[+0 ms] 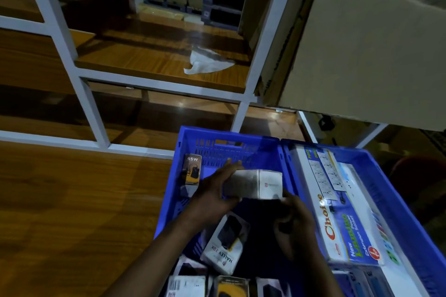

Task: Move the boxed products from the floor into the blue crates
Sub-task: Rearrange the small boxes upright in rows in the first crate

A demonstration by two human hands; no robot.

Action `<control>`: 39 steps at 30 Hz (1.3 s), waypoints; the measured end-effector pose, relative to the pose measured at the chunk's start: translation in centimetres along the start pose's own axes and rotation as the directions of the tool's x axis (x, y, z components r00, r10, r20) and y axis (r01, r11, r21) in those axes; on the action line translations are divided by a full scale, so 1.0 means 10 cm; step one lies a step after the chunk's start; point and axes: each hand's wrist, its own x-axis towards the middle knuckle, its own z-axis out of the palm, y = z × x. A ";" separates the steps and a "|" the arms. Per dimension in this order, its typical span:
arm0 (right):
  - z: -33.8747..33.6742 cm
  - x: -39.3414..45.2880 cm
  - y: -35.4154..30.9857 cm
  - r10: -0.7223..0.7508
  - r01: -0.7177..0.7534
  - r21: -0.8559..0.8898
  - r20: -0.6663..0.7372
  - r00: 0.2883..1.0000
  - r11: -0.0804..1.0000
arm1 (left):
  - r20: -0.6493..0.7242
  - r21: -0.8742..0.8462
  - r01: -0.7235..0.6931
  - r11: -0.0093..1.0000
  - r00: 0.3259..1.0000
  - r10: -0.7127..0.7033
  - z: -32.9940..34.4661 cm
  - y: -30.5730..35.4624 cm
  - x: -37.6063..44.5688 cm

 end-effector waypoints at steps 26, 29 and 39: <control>0.16 0.02 0.04 -0.323 0.197 -0.569 -0.129 0.937 0.799 | -0.252 -0.022 0.001 1.000 0.968 -0.007 0.13 0.10 0.05; 0.21 0.01 0.17 -0.519 0.281 -0.756 -0.090 0.850 0.591 | -0.266 -0.268 0.039 0.963 0.957 -0.113 0.09 0.30 0.05; 0.33 0.12 0.41 -0.498 0.384 -0.831 0.154 0.853 0.401 | -0.022 -0.325 0.158 0.932 0.984 -0.174 0.01 0.29 0.06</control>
